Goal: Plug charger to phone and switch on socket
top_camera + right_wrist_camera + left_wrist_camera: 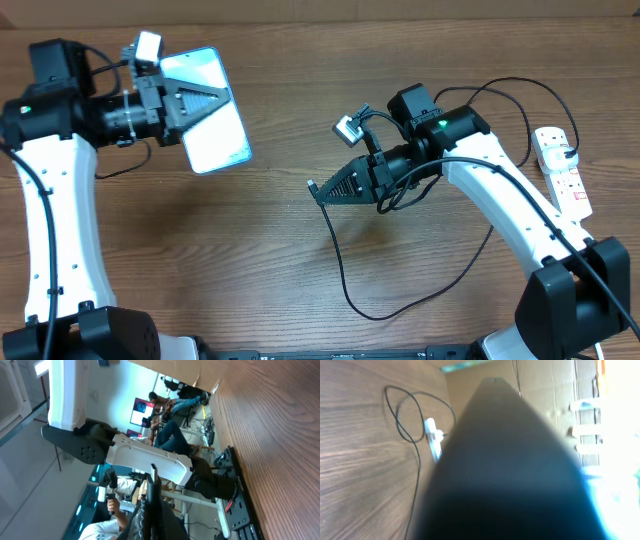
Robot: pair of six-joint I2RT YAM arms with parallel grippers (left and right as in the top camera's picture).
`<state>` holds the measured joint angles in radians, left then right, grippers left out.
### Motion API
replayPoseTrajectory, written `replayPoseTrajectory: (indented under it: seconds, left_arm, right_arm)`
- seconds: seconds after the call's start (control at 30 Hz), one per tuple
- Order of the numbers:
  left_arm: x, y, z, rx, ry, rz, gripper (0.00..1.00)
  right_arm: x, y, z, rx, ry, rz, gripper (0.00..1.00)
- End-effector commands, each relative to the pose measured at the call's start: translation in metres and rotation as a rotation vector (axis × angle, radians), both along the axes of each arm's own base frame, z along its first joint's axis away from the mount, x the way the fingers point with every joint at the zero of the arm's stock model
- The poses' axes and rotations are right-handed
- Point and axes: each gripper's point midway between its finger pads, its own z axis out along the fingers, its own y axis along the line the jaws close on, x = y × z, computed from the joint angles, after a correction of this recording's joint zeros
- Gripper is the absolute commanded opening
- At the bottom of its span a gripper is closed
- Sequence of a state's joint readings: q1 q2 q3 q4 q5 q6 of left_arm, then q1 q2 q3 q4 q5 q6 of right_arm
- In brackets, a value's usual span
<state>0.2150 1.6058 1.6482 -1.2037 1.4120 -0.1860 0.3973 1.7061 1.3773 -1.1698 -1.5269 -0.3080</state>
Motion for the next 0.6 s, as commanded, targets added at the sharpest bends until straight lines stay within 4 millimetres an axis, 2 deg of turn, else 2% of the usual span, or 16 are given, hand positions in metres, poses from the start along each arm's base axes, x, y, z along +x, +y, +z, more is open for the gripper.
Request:
replayPoseTrajectory:
  seconds: [0.0,0.1,0.23,0.33,0.47,0.57]
  left_arm:
    - [-0.006,-0.016,0.005,0.016,0.015,-0.031,0.04]
    - [-0.003,-0.023,-0.004,0.059,0.073,-0.019,0.05]
    - [0.004,-0.028,0.001,0.049,0.075,-0.015,0.04]
    - [0.012,-0.026,0.001,0.061,0.085,0.014,0.04]
    - [0.019,-0.023,-0.005,0.096,0.119,0.061,0.04]
    - [0.019,-0.026,-0.006,0.098,0.128,0.058,0.04]
  right_arm:
    - [-0.002,0.000,0.017,0.066,-0.050,0.008,0.04]
    - [-0.001,0.000,0.017,0.068,-0.055,0.008,0.04]
    - [0.005,0.003,0.023,0.070,-0.061,0.010,0.04]
    - [0.014,0.007,0.033,0.062,-0.080,0.007,0.04]
    - [0.029,0.012,0.035,-0.024,-0.104,-0.039,0.04]
    - [0.029,0.015,0.040,-0.022,-0.112,-0.034,0.04]
